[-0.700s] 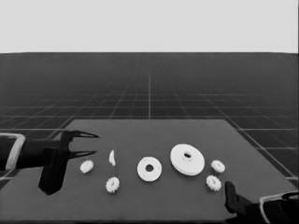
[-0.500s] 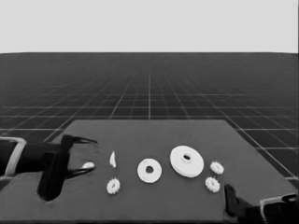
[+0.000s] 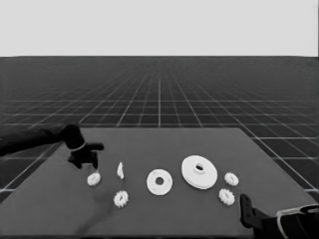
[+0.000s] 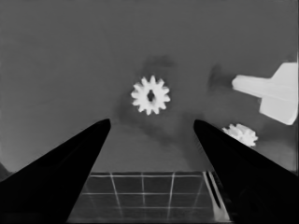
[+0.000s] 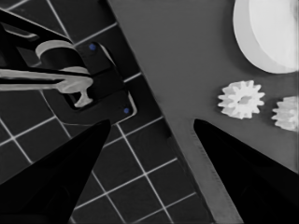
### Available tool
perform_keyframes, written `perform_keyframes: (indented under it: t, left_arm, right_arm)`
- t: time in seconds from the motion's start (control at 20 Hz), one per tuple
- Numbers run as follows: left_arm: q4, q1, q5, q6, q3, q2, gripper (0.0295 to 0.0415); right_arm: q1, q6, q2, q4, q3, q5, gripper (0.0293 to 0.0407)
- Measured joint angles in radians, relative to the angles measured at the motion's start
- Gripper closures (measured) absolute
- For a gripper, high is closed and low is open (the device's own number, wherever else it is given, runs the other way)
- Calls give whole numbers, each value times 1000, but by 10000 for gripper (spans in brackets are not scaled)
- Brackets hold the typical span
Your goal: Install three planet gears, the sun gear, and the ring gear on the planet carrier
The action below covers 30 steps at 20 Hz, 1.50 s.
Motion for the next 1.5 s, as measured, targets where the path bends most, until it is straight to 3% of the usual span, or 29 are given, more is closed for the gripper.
perform_keyframes:
  t: [0.05,0.15,0.5,0.6,1.0,1.15,1.5]
  left_arm:
    - [58,79,-59,11,-45,22,326]
    - [104,163,-118,30,-113,56,326]
    - [122,199,-150,44,-159,79,326]
    - [123,199,-150,44,-160,79,397]
    - [123,199,-150,44,-160,79,398]
    - [24,45,-28,5,-31,14,398]
    - [-7,2,1,4,-21,8,398]
  right_arm:
    - [0,0,0,0,0,0,315]
    - [0,0,0,0,0,0,315]
    - [0,0,0,0,0,0,315]
    - [0,0,0,0,0,0,315]
    - [0,0,0,0,0,0,315]
    - [0,0,0,0,0,0,315]
    - [0,0,0,0,0,0,315]
